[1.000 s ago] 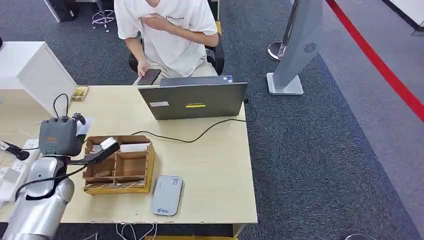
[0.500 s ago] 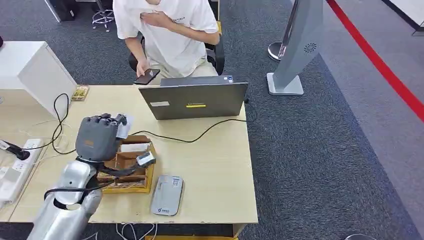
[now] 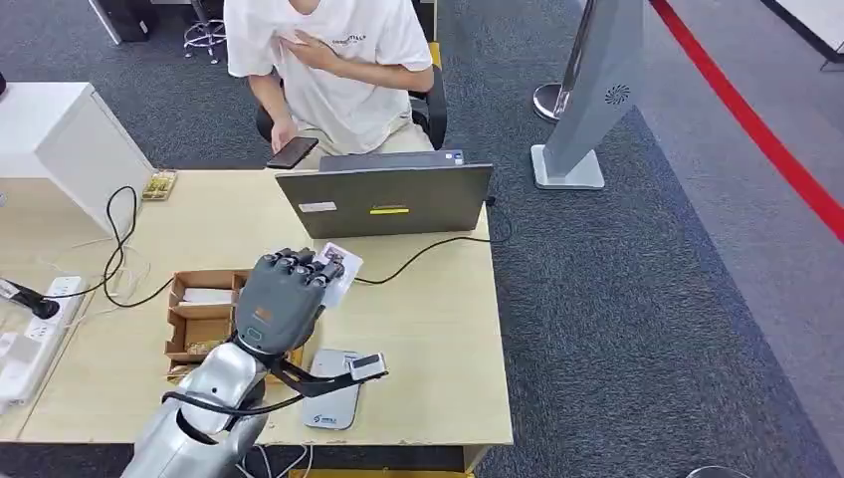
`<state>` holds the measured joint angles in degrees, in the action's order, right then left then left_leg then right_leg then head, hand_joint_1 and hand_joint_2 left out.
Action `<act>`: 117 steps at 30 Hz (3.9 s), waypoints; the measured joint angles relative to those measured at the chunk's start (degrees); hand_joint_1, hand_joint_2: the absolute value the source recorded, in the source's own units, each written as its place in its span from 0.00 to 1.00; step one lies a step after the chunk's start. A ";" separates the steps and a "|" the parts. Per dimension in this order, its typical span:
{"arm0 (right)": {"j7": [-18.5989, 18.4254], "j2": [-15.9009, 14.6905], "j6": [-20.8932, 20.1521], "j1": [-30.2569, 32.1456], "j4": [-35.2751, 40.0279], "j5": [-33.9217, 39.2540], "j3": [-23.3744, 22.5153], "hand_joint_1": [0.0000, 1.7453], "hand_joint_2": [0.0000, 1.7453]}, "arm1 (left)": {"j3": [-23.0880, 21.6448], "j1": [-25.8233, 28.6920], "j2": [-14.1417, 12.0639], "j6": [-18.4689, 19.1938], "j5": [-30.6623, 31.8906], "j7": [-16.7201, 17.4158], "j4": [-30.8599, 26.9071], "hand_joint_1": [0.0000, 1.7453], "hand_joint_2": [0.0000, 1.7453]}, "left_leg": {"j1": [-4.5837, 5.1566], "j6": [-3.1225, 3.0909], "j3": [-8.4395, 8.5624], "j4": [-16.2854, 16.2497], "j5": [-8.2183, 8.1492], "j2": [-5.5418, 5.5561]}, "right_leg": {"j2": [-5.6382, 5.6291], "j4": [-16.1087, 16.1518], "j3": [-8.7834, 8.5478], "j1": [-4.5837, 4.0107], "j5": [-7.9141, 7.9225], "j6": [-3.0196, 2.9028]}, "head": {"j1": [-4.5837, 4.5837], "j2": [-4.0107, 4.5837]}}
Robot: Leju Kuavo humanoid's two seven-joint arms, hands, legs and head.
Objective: Pass the card to the sensor for recognition and then transmit it.
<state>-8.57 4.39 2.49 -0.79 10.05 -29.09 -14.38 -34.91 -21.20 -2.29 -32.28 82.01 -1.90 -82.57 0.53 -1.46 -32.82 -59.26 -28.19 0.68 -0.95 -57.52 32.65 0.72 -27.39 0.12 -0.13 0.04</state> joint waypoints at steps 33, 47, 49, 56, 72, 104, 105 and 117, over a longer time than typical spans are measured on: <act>0.17 2.34 2.19 0.89 0.00 2.36 -5.51 0.00 0.00 | -6.36 13.25 -4.90 7.80 -6.38 2.54 1.11 1.00 1.00 | -0.03 0.01 -0.02 0.04 -0.02 0.00 | 0.01 0.00 0.00 -0.01 -0.04 0.02 | 0.02 0.00; 0.20 2.99 2.29 1.09 0.00 1.99 -6.71 0.00 0.00 | -6.36 13.97 -7.58 11.71 -7.80 3.26 0.85 1.00 1.00 | -0.01 0.00 -0.01 0.03 -0.01 0.02 | 0.02 0.00 -0.02 0.00 -0.04 0.04 | 0.02 0.00; 0.20 2.99 2.29 1.09 0.00 1.99 -6.71 0.00 0.00 | -6.36 13.97 -7.59 11.72 -7.80 3.26 0.85 1.00 1.00 | -0.01 0.00 -0.01 0.03 -0.01 0.02 | 0.02 0.00 -0.02 0.00 -0.04 0.04 | 0.02 0.00; 0.06 3.43 2.21 1.12 0.00 1.53 -7.04 0.00 0.00 | -6.36 13.89 -7.78 13.86 -8.44 3.72 0.98 1.00 1.00 | -0.01 0.00 -0.01 0.03 -0.02 0.02 | 0.02 0.00 -0.02 0.00 -0.05 0.04 | 0.02 0.00; 0.26 3.72 2.03 1.20 0.00 0.90 -8.20 0.00 0.00 | -6.36 11.99 -8.57 20.52 -11.50 4.18 1.11 1.00 1.00 | -0.02 0.00 -0.01 0.03 -0.02 0.01 | 0.02 0.00 -0.02 0.00 -0.04 0.04 | 0.00 0.00; 0.76 3.89 1.79 1.21 0.02 -0.07 -8.96 0.00 0.00 | -6.36 9.11 -9.09 21.64 -13.37 4.96 1.11 1.00 1.00 | -0.02 0.00 -0.01 0.03 -0.01 0.01 | 0.02 0.00 -0.02 0.00 -0.04 0.04 | 0.02 0.00; 0.76 3.89 1.79 1.21 0.02 -0.07 -8.96 0.00 0.00 | -6.36 9.08 -9.09 21.64 -13.35 4.96 1.11 1.00 1.00 | -0.01 0.00 -0.01 0.03 -0.01 0.01 | 0.02 0.00 -0.01 0.00 -0.04 0.04 | 0.02 0.00; 1.14 3.89 0.83 1.19 0.02 -1.29 -9.59 0.00 0.00 | -6.38 4.99 -10.73 33.66 -25.64 0.61 1.92 1.00 1.00 | -0.03 0.00 0.00 0.03 0.00 0.00 | 0.01 0.00 -0.02 0.00 -0.03 0.03 | 0.00 0.00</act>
<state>-7.43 8.28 3.32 0.40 10.08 -30.38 -23.98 -41.29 -16.21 -13.02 1.38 56.37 -1.29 -80.66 0.50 -1.46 -32.82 -59.23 -28.19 0.68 -0.94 -57.53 32.64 0.71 -27.42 0.14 -0.13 0.04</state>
